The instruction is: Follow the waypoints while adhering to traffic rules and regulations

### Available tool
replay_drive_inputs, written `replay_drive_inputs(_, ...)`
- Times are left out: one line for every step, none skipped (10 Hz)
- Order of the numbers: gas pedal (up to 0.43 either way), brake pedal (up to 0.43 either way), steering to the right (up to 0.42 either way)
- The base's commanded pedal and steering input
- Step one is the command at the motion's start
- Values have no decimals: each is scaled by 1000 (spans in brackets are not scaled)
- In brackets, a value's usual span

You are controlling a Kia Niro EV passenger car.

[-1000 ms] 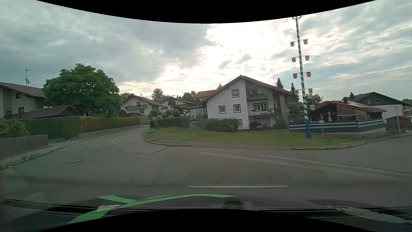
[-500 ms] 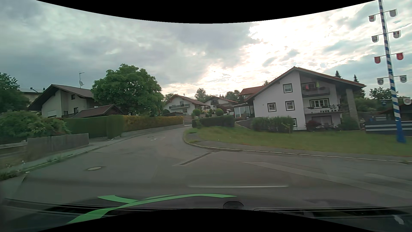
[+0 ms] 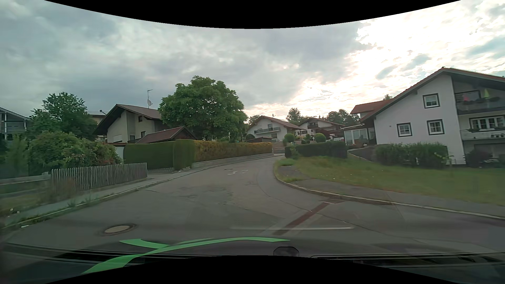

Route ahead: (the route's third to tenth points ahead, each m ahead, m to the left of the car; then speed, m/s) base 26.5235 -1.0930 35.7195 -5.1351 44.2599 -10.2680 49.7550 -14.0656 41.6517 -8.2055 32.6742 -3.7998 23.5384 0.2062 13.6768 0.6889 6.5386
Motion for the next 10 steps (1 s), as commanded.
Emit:
replay_drive_inputs(268,0,-230)
replay_drive_inputs(268,0,-196)
replay_drive_inputs(268,0,-159)
replay_drive_inputs(268,0,-114)
replay_drive_inputs(268,0,-80)
replay_drive_inputs(268,0,-51)
replay_drive_inputs(268,0,-33)
replay_drive_inputs(280,0,-15)
replay_drive_inputs(280,0,8)
replay_drive_inputs(280,0,27)
